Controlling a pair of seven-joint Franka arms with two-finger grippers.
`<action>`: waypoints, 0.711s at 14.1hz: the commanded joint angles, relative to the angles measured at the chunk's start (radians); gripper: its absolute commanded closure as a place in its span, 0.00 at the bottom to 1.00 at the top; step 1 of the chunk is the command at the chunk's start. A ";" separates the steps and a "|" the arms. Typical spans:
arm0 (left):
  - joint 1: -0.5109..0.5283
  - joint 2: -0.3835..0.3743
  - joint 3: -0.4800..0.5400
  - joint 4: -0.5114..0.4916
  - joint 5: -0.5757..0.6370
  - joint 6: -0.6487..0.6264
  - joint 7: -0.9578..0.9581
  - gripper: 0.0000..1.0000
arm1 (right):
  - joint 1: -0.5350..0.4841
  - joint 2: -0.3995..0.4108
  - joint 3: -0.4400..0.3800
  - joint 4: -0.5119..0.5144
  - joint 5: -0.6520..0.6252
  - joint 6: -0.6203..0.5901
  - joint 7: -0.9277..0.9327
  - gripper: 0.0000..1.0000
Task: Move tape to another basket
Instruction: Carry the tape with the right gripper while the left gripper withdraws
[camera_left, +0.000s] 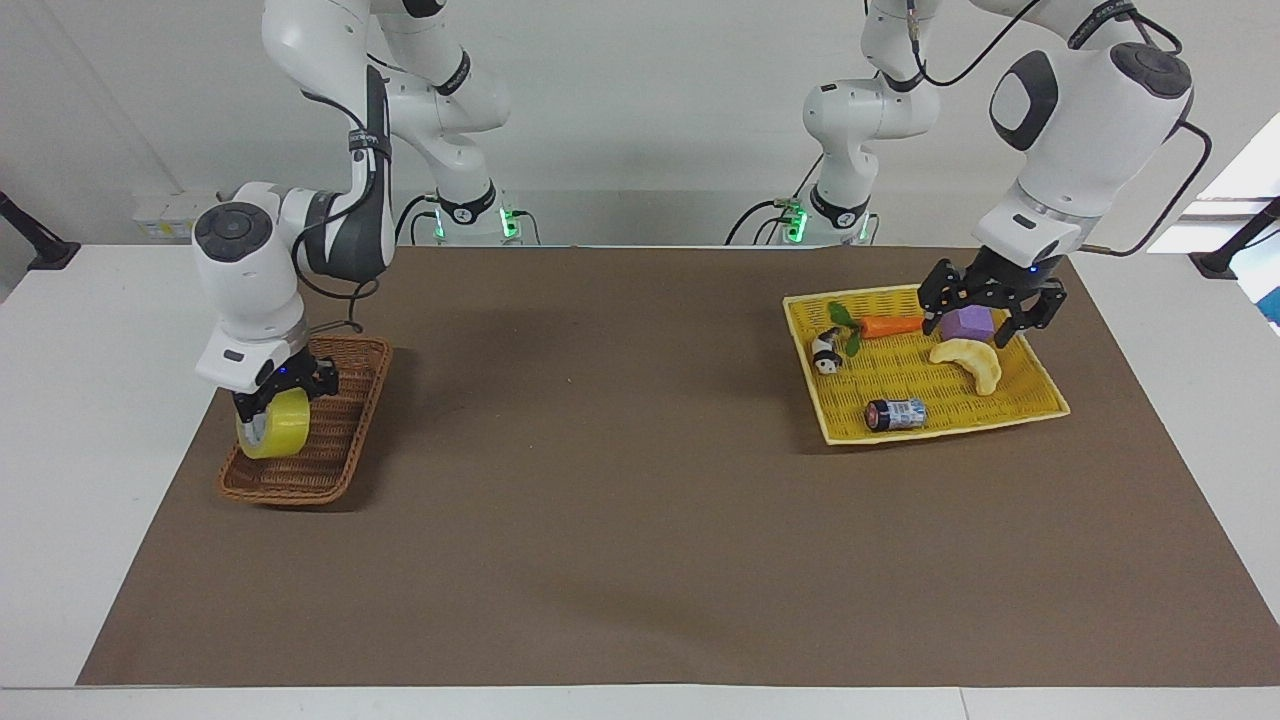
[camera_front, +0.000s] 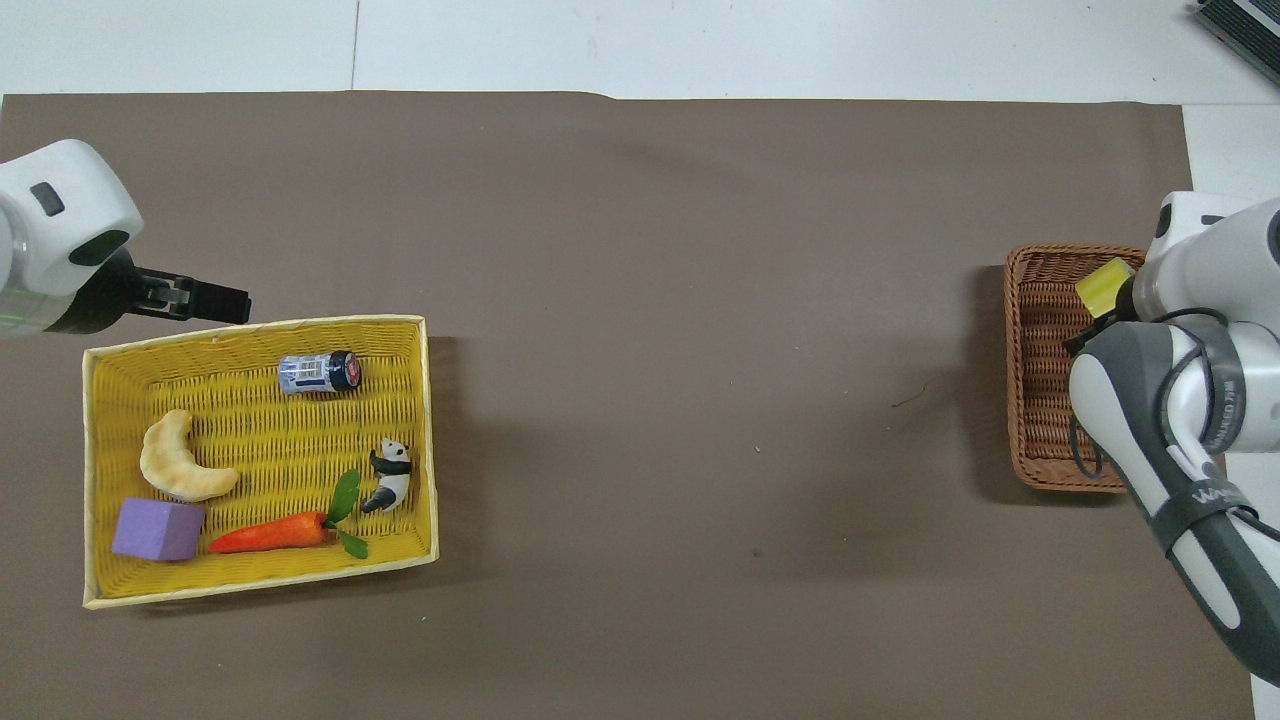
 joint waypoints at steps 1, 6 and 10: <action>0.009 0.022 -0.008 0.094 0.062 -0.101 -0.128 0.00 | -0.003 -0.028 0.003 -0.051 -0.038 0.043 -0.028 1.00; 0.023 0.045 -0.002 0.296 0.030 -0.371 -0.161 0.00 | -0.005 -0.040 0.003 -0.141 -0.038 0.097 -0.109 1.00; 0.052 0.004 0.004 0.250 -0.030 -0.394 -0.162 0.00 | -0.005 -0.077 0.003 -0.221 -0.037 0.121 -0.152 0.25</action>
